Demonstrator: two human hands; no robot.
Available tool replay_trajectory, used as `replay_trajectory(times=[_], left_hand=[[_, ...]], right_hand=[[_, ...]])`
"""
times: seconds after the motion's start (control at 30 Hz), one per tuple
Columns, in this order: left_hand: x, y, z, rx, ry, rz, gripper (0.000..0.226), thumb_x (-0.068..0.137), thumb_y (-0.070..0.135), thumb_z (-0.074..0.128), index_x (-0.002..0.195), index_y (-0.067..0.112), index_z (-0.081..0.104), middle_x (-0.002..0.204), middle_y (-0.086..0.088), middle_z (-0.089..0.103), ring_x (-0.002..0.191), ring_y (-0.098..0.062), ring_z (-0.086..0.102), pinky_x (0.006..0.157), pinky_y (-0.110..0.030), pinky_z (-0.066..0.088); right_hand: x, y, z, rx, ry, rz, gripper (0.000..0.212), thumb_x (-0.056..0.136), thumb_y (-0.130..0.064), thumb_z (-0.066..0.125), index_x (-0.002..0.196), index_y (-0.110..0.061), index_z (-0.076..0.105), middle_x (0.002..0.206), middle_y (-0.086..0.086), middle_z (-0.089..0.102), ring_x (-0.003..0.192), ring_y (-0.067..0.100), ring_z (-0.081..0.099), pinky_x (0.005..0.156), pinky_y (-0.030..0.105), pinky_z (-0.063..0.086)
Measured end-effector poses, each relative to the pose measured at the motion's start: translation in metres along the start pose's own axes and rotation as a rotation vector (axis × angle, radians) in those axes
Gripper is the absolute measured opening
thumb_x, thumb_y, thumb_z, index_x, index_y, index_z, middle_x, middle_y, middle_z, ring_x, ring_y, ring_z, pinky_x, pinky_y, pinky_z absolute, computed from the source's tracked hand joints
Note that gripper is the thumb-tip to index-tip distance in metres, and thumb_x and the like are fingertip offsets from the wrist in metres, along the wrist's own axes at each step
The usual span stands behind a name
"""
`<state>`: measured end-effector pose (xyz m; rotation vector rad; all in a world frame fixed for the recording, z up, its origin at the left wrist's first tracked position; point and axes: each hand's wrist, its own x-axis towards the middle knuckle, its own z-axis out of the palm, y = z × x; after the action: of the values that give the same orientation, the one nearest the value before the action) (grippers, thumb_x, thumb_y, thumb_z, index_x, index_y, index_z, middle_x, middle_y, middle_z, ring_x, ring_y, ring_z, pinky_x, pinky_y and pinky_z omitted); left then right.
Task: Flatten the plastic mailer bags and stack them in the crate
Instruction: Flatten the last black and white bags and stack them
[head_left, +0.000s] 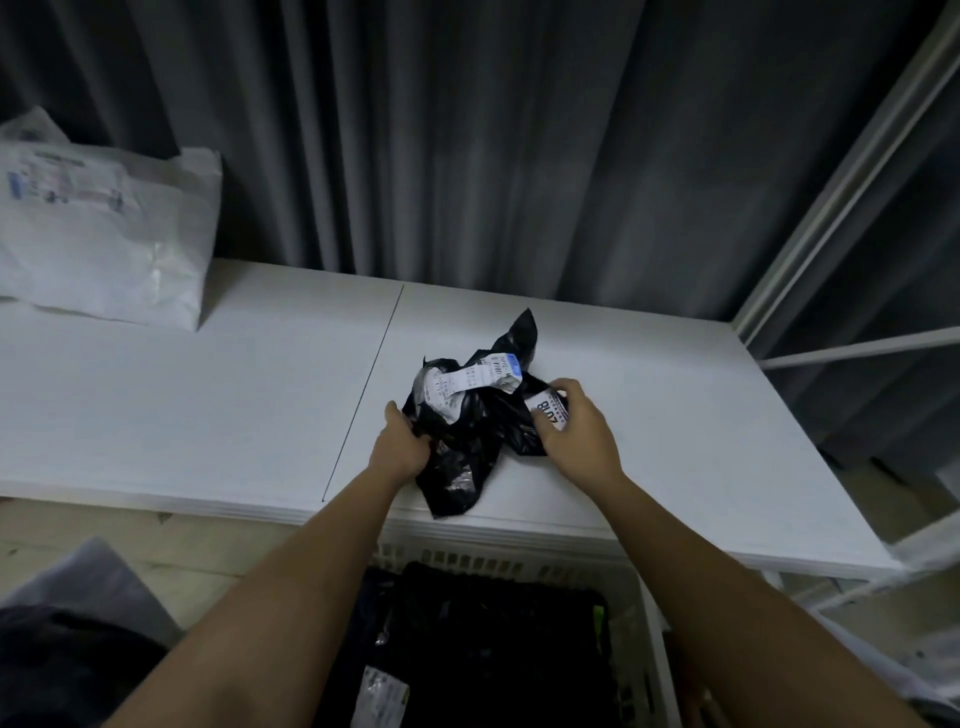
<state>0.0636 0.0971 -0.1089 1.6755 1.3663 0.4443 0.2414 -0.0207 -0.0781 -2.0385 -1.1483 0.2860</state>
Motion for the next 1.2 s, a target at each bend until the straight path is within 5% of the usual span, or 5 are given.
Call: replay_trajectory(times=[0.5, 0.67, 0.87, 0.97, 1.2], left_hand=[[0.004, -0.003, -0.021, -0.125, 0.139, 0.047, 0.033, 0.088, 0.002, 0.046, 0.120, 0.008, 0.051, 0.088, -0.007, 0.062, 0.086, -0.028, 0.060, 0.073, -0.030, 0.044], [0.003, -0.006, -0.027, -0.078, 0.117, 0.052, 0.039, 0.087, -0.001, 0.042, 0.126, 0.004, 0.045, 0.087, -0.010, 0.060, 0.075, -0.023, 0.055, 0.057, -0.027, 0.040], [0.006, -0.009, -0.033, -0.029, 0.086, 0.086, 0.045, 0.089, -0.001, 0.042, 0.133, 0.004, 0.039, 0.110, -0.017, 0.059, 0.088, -0.026, 0.053, 0.076, -0.030, 0.039], [0.010, -0.011, -0.033, -0.030, 0.057, 0.068, 0.046, 0.090, 0.001, 0.043, 0.135, 0.006, 0.038, 0.109, -0.013, 0.058, 0.092, -0.027, 0.055, 0.080, -0.033, 0.043], [0.018, -0.021, -0.041, 0.011, -0.013, 0.033, 0.050, 0.089, 0.005, 0.050, 0.137, 0.011, 0.036, 0.105, -0.011, 0.059, 0.099, -0.030, 0.058, 0.087, -0.037, 0.046]], right_hand=[[-0.002, 0.046, -0.014, 0.062, 0.083, 0.494, 0.036, 0.091, -0.017, 0.052, 0.059, -0.008, 0.037, 0.062, 0.010, 0.050, 0.063, 0.024, 0.047, 0.054, 0.030, 0.031], [-0.004, 0.036, -0.018, -0.049, -0.067, 0.643, 0.021, 0.091, -0.016, 0.048, 0.073, -0.005, 0.050, 0.086, 0.012, 0.057, 0.086, 0.029, 0.056, 0.064, 0.028, 0.038], [-0.004, -0.013, -0.004, -0.459, 0.333, -0.118, 0.046, 0.078, -0.020, 0.046, 0.121, -0.011, 0.058, 0.131, 0.015, 0.050, 0.123, 0.035, 0.041, 0.102, 0.050, 0.035], [-0.004, -0.034, 0.017, -0.490, 0.086, -0.506, 0.046, 0.084, -0.031, 0.033, 0.116, -0.014, 0.063, 0.130, 0.010, 0.055, 0.126, 0.032, 0.044, 0.107, 0.055, 0.033], [0.015, -0.013, 0.070, -0.504, -0.446, -0.301, 0.054, 0.100, -0.053, 0.025, 0.151, -0.044, 0.006, 0.161, -0.011, -0.004, 0.148, 0.022, -0.010, 0.117, 0.050, -0.008]])
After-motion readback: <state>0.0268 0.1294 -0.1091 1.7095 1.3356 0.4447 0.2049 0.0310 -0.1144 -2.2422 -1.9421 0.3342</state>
